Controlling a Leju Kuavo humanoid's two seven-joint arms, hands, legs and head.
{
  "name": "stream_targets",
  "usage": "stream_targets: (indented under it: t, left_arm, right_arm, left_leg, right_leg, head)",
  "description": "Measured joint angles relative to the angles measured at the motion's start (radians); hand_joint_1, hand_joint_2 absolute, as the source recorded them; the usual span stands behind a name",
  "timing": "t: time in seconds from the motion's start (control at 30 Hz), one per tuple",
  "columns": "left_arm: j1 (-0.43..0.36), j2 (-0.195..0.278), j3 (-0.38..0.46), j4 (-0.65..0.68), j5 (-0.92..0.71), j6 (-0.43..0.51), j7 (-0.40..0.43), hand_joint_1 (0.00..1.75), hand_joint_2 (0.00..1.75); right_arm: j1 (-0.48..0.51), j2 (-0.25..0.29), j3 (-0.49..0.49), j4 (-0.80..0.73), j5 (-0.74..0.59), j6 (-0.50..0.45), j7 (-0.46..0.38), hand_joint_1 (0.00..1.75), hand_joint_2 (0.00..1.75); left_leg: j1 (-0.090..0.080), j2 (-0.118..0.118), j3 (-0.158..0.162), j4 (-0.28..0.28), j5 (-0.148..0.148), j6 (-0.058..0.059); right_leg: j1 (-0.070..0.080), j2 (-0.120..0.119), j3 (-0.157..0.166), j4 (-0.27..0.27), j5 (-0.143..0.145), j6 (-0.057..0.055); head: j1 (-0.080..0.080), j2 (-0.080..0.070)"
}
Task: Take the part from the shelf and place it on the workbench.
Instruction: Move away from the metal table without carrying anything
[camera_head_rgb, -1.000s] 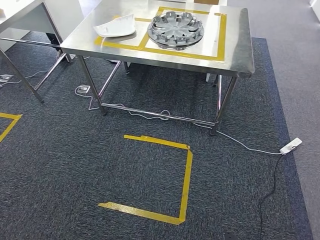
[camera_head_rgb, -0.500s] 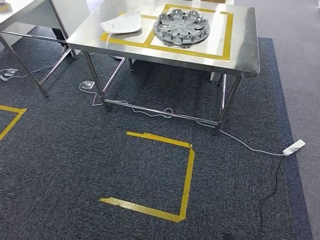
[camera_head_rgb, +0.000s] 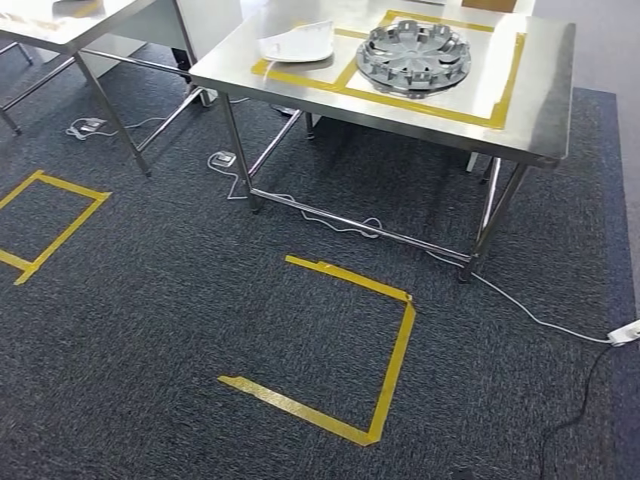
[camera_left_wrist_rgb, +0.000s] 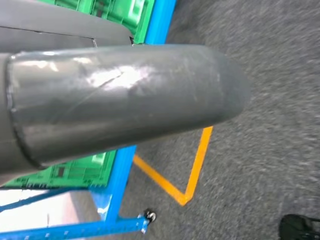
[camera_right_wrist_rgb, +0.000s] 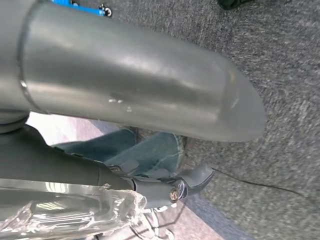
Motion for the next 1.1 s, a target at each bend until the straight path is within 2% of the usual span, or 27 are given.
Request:
stream_targets:
  t: [0.03, 0.07, 0.1, 0.13, 0.17, 0.2, 0.27, 0.3, 0.33, 0.4, 0.43, 0.47, 0.5, 0.53, 0.57, 0.63, 0.67, 0.7, 0.77, 0.8, 0.87, 0.9, 0.93, 0.97, 1.0, 1.03, 1.1]
  left_arm:
    - [0.001, 0.0, 0.0, 0.0, 0.0, 0.0, 0.001, 0.0, 0.0]
    - [0.002, 0.001, 0.0, 0.0, 0.0, 0.0, 0.001, 0.0, 0.0]
    - [0.002, 0.001, 0.0, 0.0, 0.0, 0.0, 0.002, 0.0, 0.0]
    - [0.0, 0.0, 0.0, 0.0, 0.0, 0.0, 0.002, 0.0, 0.0]
    - [-0.002, -0.001, 0.0, 0.0, -0.001, -0.001, 0.002, 0.0, 0.0]
    - [-0.003, -0.002, 0.0, 0.0, -0.002, -0.002, 0.002, 0.0, 0.0]
    - [-0.002, -0.003, 0.0, 0.0, -0.003, -0.004, 0.002, 0.0, 0.0]
    - [0.0, -0.003, 0.0, 0.0, -0.003, -0.005, 0.002, 0.0, 0.0]
    - [0.0, -0.002, 0.001, 0.0, -0.003, -0.005, 0.002, 0.0, 0.0]
    - [-0.002, -0.002, 0.001, 0.0, -0.003, -0.004, 0.003, 0.0, 0.0]
    - [-0.002, -0.002, 0.001, 0.0, -0.003, -0.004, 0.003, 0.0, 0.0]
    - [-0.002, -0.002, 0.001, 0.0, -0.003, -0.005, 0.003, 0.0, 0.0]
    - [-0.001, -0.002, 0.001, 0.0, -0.003, -0.005, 0.003, 0.0, 0.0]
    - [0.0, -0.002, 0.001, 0.0, -0.003, -0.005, 0.003, 0.0, 0.0]
    - [0.0, -0.002, 0.001, 0.0, -0.003, -0.005, 0.003, 0.0, 0.0]
    - [-0.001, -0.004, 0.001, 0.0, -0.003, -0.005, 0.003, 0.0, 0.0]
    - [-0.003, -0.006, 0.001, 0.0, -0.003, -0.006, 0.003, 0.0, 0.0]
    - [-0.003, -0.007, 0.001, 0.0, -0.003, -0.006, 0.003, 0.0, 0.0]
    - [-0.001, -0.007, 0.001, 0.0, -0.003, -0.006, 0.003, 0.0, 0.0]
    - [0.001, -0.007, 0.001, 0.0, -0.003, -0.006, 0.003, 0.0, 0.0]
    - [0.002, -0.004, 0.001, 0.0, -0.003, -0.006, 0.003, 0.0, 0.0]
    - [0.0, -0.004, 0.001, 0.0, -0.003, -0.006, 0.003, 0.0, 0.0]
    - [-0.001, -0.003, 0.001, 0.0, -0.003, -0.006, 0.003, 0.0, 0.0]
    - [-0.002, -0.002, 0.001, 0.0, -0.003, -0.006, 0.003, 0.0, 0.0]
    - [-0.001, -0.002, 0.001, 0.0, -0.003, -0.006, 0.003, 0.0, 0.0]
    - [0.0, -0.002, 0.001, 0.0, -0.003, -0.005, 0.004, 0.0, 0.0]
    - [0.002, -0.001, 0.001, 0.0, -0.003, -0.004, 0.005, 0.0, 0.0]
  right_arm:
    - [-0.001, 0.0, 0.0, 0.0, 0.0, 0.0, 0.0, 0.0, 0.0]
    - [-0.002, 0.0, 0.0, 0.0, 0.001, 0.0, 0.001, 0.0, 0.0]
    - [-0.003, 0.0, 0.0, 0.0, 0.001, 0.0, 0.001, 0.0, 0.0]
    - [-0.004, -0.001, 0.0, 0.0, 0.001, 0.0, 0.001, 0.0, 0.0]
    - [-0.005, -0.002, 0.0, 0.0, 0.001, 0.0, 0.001, 0.0, 0.0]
    - [-0.006, -0.002, 0.0, 0.0, 0.001, 0.001, 0.001, 0.0, 0.0]
    - [-0.009, -0.003, 0.0, 0.0, 0.001, 0.004, 0.002, 0.0, 0.0]
    - [-0.01, -0.002, 0.0, 0.0, 0.001, 0.005, 0.002, 0.0, 0.0]
    - [-0.01, -0.002, 0.0, 0.0, 0.001, 0.006, 0.002, 0.0, 0.0]
    - [-0.007, -0.002, 0.0, 0.001, 0.001, 0.008, 0.002, 0.0, 0.0]
    - [-0.005, -0.002, 0.0, 0.002, 0.001, 0.009, 0.002, 0.0, 0.0]
    - [-0.003, -0.002, 0.0, 0.002, 0.001, 0.009, 0.002, 0.0, 0.0]
    - [-0.002, -0.002, 0.0, 0.003, 0.001, 0.01, 0.002, 0.0, 0.0]
    - [-0.002, -0.002, 0.0, 0.004, 0.001, 0.01, 0.002, 0.0, 0.0]
    - [-0.003, -0.002, 0.0, 0.004, 0.001, 0.01, 0.002, 0.0, 0.0]
    - [-0.004, -0.003, 0.0, 0.004, 0.001, 0.01, 0.002, 0.0, 0.0]
    - [-0.004, -0.004, 0.0, 0.004, 0.001, 0.01, 0.002, 0.0, 0.0]
    - [-0.005, -0.005, 0.0, 0.004, 0.001, 0.01, 0.002, 0.0, 0.0]
    - [-0.007, -0.003, 0.0, 0.004, 0.001, 0.01, 0.002, 0.0, 0.0]
    - [-0.008, -0.002, 0.0, 0.004, 0.001, 0.01, 0.002, 0.0, 0.0]
    - [-0.007, 0.001, 0.0, 0.004, 0.001, 0.01, 0.002, 0.0, 0.0]
    - [-0.005, 0.001, 0.0, 0.004, 0.001, 0.01, 0.002, 0.0, 0.0]
    - [-0.004, 0.001, 0.0, 0.004, 0.001, 0.01, 0.002, 0.0, 0.0]
    - [-0.003, 0.001, 0.0, 0.004, 0.001, 0.01, 0.002, 0.0, 0.0]
    - [-0.003, 0.001, 0.0, 0.004, 0.001, 0.011, 0.002, 0.0, 0.0]
    - [-0.003, 0.001, 0.0, 0.004, 0.001, 0.011, 0.002, 0.0, 0.0]
    - [-0.004, 0.001, 0.0, 0.004, 0.001, 0.011, 0.002, 0.0, 0.0]
  left_leg:
    - [0.001, 0.004, 0.02, -0.024, 0.019, 0.0]
    - [0.002, 0.014, 0.054, -0.079, 0.05, -0.001]
    - [0.002, 0.04, 0.093, -0.146, 0.075, -0.002]
    - [0.001, 0.063, 0.124, -0.205, 0.092, 0.001]
    - [-0.001, 0.08, 0.143, -0.244, 0.1, 0.007]
    - [-0.004, 0.088, 0.149, -0.262, 0.098, 0.013]
    - [-0.007, 0.065, 0.144, -0.264, 0.1, 0.031]
    - [-0.008, 0.055, 0.142, -0.264, 0.102, 0.038]
    - [-0.008, 0.044, 0.139, -0.264, 0.106, 0.045]
    - [-0.012, 0.023, 0.131, -0.265, 0.113, 0.056]
    - [-0.016, 0.01, 0.126, -0.265, 0.116, 0.061]
    - [-0.021, -0.004, 0.123, -0.265, 0.118, 0.065]
    - [-0.026, -0.019, 0.121, -0.264, 0.12, 0.067]
    - [-0.031, -0.035, 0.12, -0.264, 0.121, 0.069]
    - [-0.034, -0.05, 0.122, -0.264, 0.122, 0.07]
    - [-0.039, -0.077, 0.122, -0.263, 0.123, 0.071]
    - [-0.04, -0.09, 0.121, -0.262, 0.124, 0.07]
    - [-0.039, -0.101, 0.117, -0.261, 0.126, 0.067]
    - [-0.038, -0.121, 0.111, -0.261, 0.131, 0.058]
    - [-0.039, -0.113, 0.107, -0.256, 0.127, 0.054]
    - [-0.041, -0.064, 0.082, -0.2, 0.086, 0.043]
    - [-0.039, -0.033, 0.055, -0.144, 0.052, 0.036]
    - [-0.034, -0.014, 0.023, -0.076, 0.018, 0.029]
    - [-0.028, -0.004, -0.003, -0.018, -0.004, 0.022]
    - [-0.023, 0.0, -0.016, 0.011, -0.008, 0.016]
    - [-0.018, 0.004, -0.01, 0.002, 0.007, 0.011]
    - [-0.012, 0.01, 0.021, -0.053, 0.047, 0.005]
  right_leg:
    - [0.0, -0.013, 0.0, 0.0, 0.0, 0.001]
    - [-0.001, -0.025, 0.001, 0.001, -0.001, 0.003]
    - [0.0, -0.036, 0.003, 0.002, -0.002, 0.007]
    - [0.003, -0.046, 0.002, 0.005, -0.005, 0.014]
    - [0.006, -0.055, 0.0, 0.007, -0.008, 0.021]
    - [0.01, -0.064, 0.0, 0.007, -0.011, 0.028]
    - [0.008, -0.077, 0.004, 0.006, -0.016, 0.037]
    - [0.005, -0.064, 0.003, 0.014, -0.027, 0.041]
    - [0.002, -0.039, -0.007, 0.039, -0.048, 0.044]
    - [0.003, 0.021, -0.06, 0.155, -0.118, 0.045]
    - [0.004, 0.035, -0.097, 0.23, -0.152, 0.041]
    - [0.007, 0.042, -0.128, 0.289, -0.17, 0.036]
    - [0.011, 0.045, -0.143, 0.312, -0.167, 0.028]
    - [0.016, 0.049, -0.14, 0.297, -0.144, 0.017]
    - [0.023, 0.06, -0.116, 0.24, -0.103, 0.005]
    - [0.034, 0.108, -0.055, 0.095, -0.028, -0.018]
    - [0.037, 0.127, -0.035, 0.048, -0.01, -0.023]
    - [0.037, 0.137, -0.023, 0.025, -0.005, -0.025]
    - [0.034, 0.117, -0.015, 0.013, 0.0, -0.02]
    - [0.032, 0.105, -0.01, 0.006, 0.005, -0.02]
    - [0.026, 0.076, -0.003, -0.009, 0.013, -0.022]
    - [0.026, 0.061, -0.002, -0.011, 0.013, -0.023]
    - [0.026, 0.044, -0.002, -0.012, 0.012, -0.023]
    - [0.026, 0.027, -0.003, -0.011, 0.011, -0.023]
    - [0.025, 0.012, -0.003, -0.011, 0.01, -0.021]
    - [0.024, -0.003, -0.003, -0.011, 0.008, -0.019]
    - [0.022, -0.02, -0.001, -0.01, 0.005, -0.015]
  head:
    - [0.0, 0.0]
    - [0.0, 0.0]
    - [-0.001, 0.0]
    - [-0.003, 0.0]
    - [-0.003, 0.0]
    - [-0.004, 0.0]
    - [-0.002, 0.0]
    - [-0.002, 0.0]
    - [-0.001, 0.0]
    - [0.0, 0.0]
    - [0.0, 0.0]
    - [0.0, 0.0]
    - [0.0, 0.0]
    - [-0.001, 0.0]
    - [-0.001, 0.0]
    - [-0.001, 0.0]
    - [-0.001, 0.0]
    - [-0.001, 0.0]
    - [-0.001, 0.0]
    - [-0.002, 0.0]
    - [-0.007, 0.0]
    - [-0.009, 0.0]
    - [-0.011, 0.0]
    - [-0.011, 0.0]
    - [-0.011, 0.0]
    - [-0.011, 0.0]
    - [-0.011, 0.0]
